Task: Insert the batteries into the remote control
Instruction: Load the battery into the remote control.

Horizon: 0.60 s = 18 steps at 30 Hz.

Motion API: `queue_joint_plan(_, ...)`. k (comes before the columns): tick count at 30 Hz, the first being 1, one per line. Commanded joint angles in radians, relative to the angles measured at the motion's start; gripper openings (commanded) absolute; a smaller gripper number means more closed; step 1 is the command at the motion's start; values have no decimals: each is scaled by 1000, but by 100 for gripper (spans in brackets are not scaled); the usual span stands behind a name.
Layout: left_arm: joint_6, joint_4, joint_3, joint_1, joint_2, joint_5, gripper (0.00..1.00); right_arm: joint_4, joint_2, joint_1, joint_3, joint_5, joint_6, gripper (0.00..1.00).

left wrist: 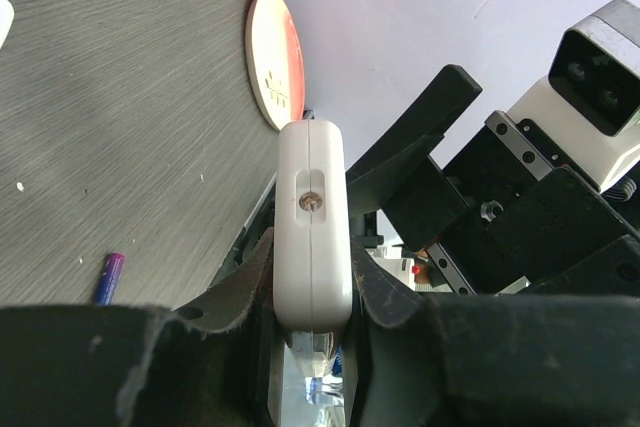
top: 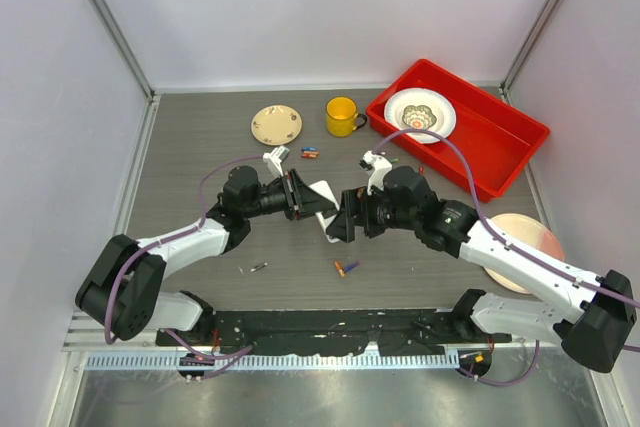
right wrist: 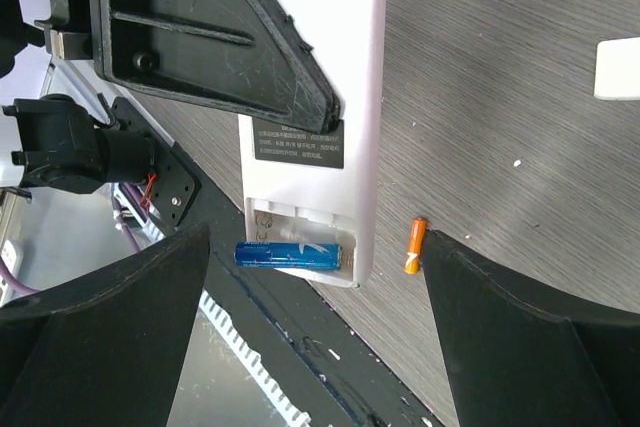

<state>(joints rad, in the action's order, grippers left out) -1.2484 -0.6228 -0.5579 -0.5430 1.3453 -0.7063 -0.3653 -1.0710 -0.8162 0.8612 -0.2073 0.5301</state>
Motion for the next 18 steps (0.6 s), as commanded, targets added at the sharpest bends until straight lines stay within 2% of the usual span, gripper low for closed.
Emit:
queue_joint_plan(1,4,-37,-43,-3,-25,-2,0,52,22,2,22,-29,13,92)
queue_joint_plan(5,7,-37,-40,-3,-25,7,0,87,48,2,-10,15,57,92)
queue_joint_plan(10,-16,-80,-37,-2,-15,14,0,190,114,3,-115,78,206,93)
queue_joint_plan(18,-66,-172,-25,-2,6,8,0,431,197,8,-312,20,386,93)
